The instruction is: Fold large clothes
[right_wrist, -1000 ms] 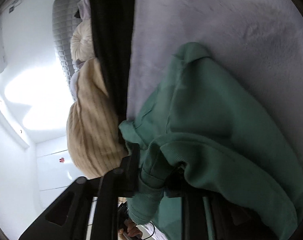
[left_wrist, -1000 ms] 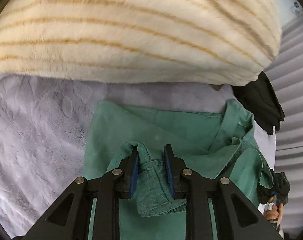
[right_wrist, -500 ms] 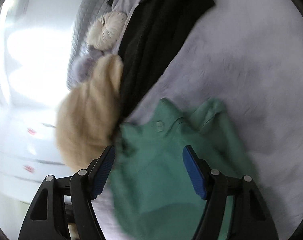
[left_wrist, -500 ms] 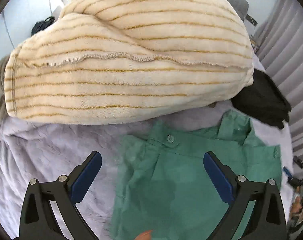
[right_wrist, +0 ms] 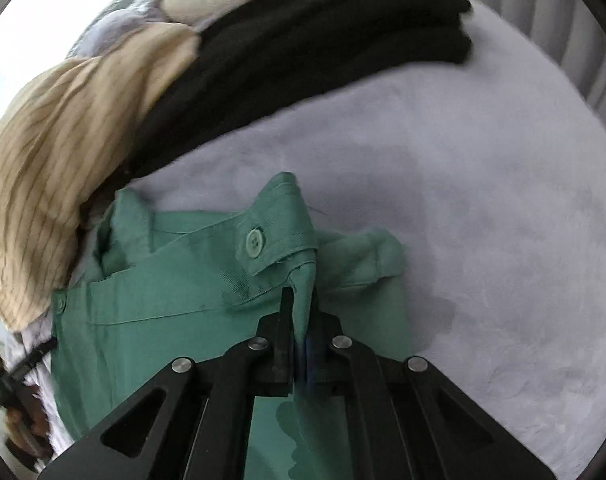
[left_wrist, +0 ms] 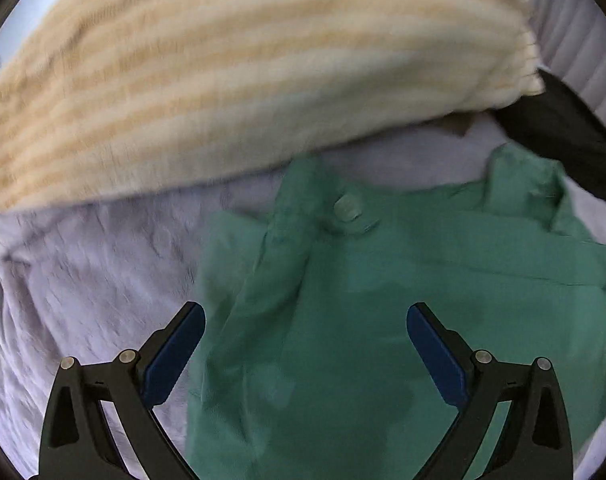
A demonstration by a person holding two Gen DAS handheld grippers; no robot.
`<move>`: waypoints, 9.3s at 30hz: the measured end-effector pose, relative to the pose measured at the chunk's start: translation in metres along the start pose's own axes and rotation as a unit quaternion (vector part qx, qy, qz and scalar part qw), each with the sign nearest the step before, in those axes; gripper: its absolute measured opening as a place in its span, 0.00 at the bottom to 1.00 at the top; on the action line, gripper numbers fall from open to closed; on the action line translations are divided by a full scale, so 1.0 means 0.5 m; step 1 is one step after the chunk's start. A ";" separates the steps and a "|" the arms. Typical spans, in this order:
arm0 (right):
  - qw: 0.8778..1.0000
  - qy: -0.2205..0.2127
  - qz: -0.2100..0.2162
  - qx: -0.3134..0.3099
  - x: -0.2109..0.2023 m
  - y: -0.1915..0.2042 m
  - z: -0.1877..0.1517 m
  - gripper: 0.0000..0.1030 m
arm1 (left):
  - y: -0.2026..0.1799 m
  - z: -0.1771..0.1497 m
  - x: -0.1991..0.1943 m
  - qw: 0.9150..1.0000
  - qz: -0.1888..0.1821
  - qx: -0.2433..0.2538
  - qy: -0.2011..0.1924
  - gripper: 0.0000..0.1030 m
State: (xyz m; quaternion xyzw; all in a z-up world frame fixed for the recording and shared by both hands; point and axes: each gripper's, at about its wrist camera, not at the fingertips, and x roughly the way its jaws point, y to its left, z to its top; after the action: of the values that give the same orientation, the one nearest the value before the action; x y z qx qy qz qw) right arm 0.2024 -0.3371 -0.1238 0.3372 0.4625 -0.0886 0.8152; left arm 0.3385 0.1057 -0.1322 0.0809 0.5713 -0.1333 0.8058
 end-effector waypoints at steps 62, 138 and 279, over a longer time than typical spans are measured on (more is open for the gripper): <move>0.966 0.150 0.211 -0.016 -0.085 0.323 -0.407 0.10 | 0.239 -0.271 -0.202 0.990 -0.134 0.022 0.044 0.04; 0.975 0.204 0.093 -0.011 -0.038 0.361 -0.530 0.68 | 0.314 -0.540 -0.153 0.993 -0.063 -0.041 0.086 1.00; 0.935 -0.045 0.264 0.235 -0.239 -0.202 -0.559 0.60 | -0.135 -0.177 -0.276 0.966 -0.157 0.205 -0.007 0.83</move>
State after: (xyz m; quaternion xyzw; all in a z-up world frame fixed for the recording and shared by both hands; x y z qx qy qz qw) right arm -0.1045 -0.2571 -0.1702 0.6244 0.2854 0.0083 0.7271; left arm 0.1954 0.0834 -0.0303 0.1522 0.5316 -0.3731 0.7450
